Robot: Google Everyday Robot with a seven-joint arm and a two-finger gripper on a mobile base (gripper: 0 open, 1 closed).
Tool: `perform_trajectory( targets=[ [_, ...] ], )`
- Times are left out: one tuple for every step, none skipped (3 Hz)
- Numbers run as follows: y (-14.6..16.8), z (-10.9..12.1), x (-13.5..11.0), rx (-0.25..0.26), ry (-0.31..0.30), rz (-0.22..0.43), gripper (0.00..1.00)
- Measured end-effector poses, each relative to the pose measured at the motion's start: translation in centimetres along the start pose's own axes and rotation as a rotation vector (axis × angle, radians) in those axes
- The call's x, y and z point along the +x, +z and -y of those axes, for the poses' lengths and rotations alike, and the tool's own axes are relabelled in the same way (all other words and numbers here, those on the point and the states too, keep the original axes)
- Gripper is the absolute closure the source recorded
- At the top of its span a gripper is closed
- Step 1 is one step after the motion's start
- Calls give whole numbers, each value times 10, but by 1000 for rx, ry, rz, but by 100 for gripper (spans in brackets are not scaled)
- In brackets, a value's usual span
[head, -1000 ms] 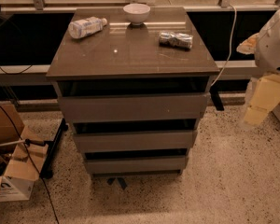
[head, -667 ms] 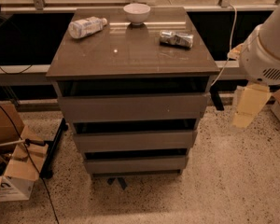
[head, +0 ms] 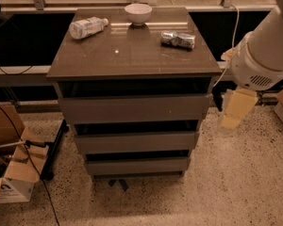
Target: Open top drawer
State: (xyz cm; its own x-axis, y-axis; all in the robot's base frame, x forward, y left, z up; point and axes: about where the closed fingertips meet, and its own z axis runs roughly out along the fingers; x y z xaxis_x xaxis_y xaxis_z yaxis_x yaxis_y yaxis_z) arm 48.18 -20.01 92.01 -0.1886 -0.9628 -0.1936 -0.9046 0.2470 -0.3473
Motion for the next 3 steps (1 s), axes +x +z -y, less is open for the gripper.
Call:
perform_trajectory(
  targets=[
    [37, 8, -26, 23, -23, 77, 0],
    [78, 24, -51, 50, -57, 143, 0],
    [117, 39, -60, 36, -28, 211, 0]
  ],
)
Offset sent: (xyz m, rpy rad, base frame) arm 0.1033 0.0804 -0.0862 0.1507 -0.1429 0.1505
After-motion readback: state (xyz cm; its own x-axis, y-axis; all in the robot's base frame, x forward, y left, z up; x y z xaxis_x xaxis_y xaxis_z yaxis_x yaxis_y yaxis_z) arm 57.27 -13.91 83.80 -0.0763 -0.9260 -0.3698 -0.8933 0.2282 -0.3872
